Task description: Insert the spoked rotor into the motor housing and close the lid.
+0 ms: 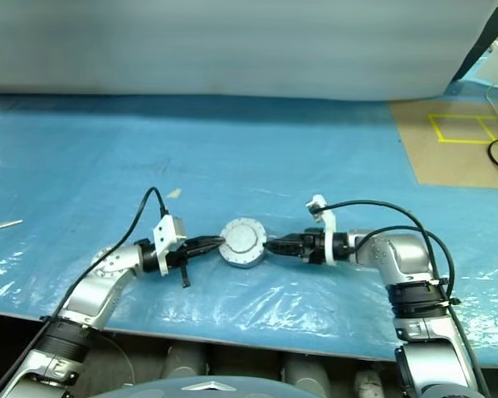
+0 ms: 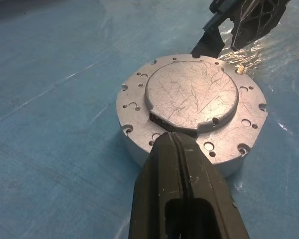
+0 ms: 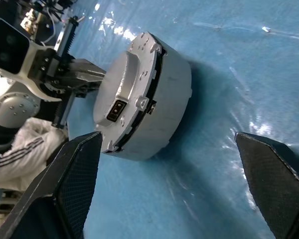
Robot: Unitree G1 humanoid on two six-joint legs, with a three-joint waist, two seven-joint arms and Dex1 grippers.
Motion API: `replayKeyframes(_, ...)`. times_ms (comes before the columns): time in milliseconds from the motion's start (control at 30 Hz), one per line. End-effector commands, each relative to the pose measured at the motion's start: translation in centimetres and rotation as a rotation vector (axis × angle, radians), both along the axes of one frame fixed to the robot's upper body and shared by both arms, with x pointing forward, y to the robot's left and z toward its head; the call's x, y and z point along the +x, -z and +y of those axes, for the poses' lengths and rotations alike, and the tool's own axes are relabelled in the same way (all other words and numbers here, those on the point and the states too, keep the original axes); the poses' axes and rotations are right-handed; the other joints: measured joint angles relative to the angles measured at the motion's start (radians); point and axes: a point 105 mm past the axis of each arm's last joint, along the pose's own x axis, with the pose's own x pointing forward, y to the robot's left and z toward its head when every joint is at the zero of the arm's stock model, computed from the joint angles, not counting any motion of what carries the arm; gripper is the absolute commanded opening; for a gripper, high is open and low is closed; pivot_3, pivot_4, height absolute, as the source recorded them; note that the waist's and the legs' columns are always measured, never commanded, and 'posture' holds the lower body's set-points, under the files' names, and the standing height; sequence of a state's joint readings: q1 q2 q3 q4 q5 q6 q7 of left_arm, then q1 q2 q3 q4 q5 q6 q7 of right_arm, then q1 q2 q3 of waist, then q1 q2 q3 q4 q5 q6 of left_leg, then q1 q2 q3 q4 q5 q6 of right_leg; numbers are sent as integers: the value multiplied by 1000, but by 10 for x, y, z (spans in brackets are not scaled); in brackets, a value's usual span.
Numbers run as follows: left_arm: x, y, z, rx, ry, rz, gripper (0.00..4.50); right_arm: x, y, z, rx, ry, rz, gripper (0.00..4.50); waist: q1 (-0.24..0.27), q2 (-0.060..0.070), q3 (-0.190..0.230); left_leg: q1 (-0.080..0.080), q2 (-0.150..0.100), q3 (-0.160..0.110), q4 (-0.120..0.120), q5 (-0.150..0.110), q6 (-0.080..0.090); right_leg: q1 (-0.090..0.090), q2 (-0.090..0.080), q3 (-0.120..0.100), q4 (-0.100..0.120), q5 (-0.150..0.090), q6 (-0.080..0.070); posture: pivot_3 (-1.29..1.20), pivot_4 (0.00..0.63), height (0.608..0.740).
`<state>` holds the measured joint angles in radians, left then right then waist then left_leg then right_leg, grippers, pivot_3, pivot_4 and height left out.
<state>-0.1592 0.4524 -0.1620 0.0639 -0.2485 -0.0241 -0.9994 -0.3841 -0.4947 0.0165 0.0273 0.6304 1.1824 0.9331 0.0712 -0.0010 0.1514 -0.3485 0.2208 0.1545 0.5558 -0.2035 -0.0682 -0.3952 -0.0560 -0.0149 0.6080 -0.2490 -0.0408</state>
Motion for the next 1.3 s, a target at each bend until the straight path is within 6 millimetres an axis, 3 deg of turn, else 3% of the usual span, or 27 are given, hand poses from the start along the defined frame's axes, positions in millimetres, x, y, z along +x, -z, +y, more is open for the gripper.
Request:
replayKeyframes(33,-4,7,1,35,18,23,0,-4,-2,14,46,-23,32,4477,0,0,0,0,0,0,0,0,0,0,0,0,0,0,0,0,150,740)
replayKeyframes(333,-3,6,1,37,17,19,0,-7,-14,41,150,-57,33,4477,0,0,0,-1,0,0,0,0,0,-1,0,-1,0,0,0,0,150,740)
replayKeyframes(433,-3,7,0,35,17,21,0,-7,-15,45,162,-48,36,3879,-3,0,0,-1,0,0,0,0,0,-2,0,-1,0,0,0,0,150,740)
replayKeyframes(633,-3,8,-1,36,20,22,0,-6,-8,35,138,-14,55,1988,-1,0,0,-1,0,0,0,0,0,-2,0,-1,0,0,0,0,150,740)
replayKeyframes(767,-3,8,-1,35,22,22,0,-6,-9,36,147,-13,53,1165,0,0,0,-1,-1,0,0,0,0,-1,-1,-1,0,0,0,0,150,740)
replayKeyframes(933,-3,8,-1,35,25,22,0,-9,-9,46,159,-16,52,1165,0,0,0,-1,0,0,0,0,0,-1,-1,-1,0,0,0,0,150,740)
replayKeyframes(1133,-3,1,-1,4,12,9,0,-7,-2,42,156,18,76,1165,-2,0,0,0,0,0,0,0,0,-1,-1,-1,0,0,0,0,150,740)
replayKeyframes(1300,-10,-33,2,-148,-5,-9,0,-2,-3,42,165,48,81,1165,-5,0,0,-2,0,0,0,0,-1,-4,0,-1,0,0,0,0,150,740)
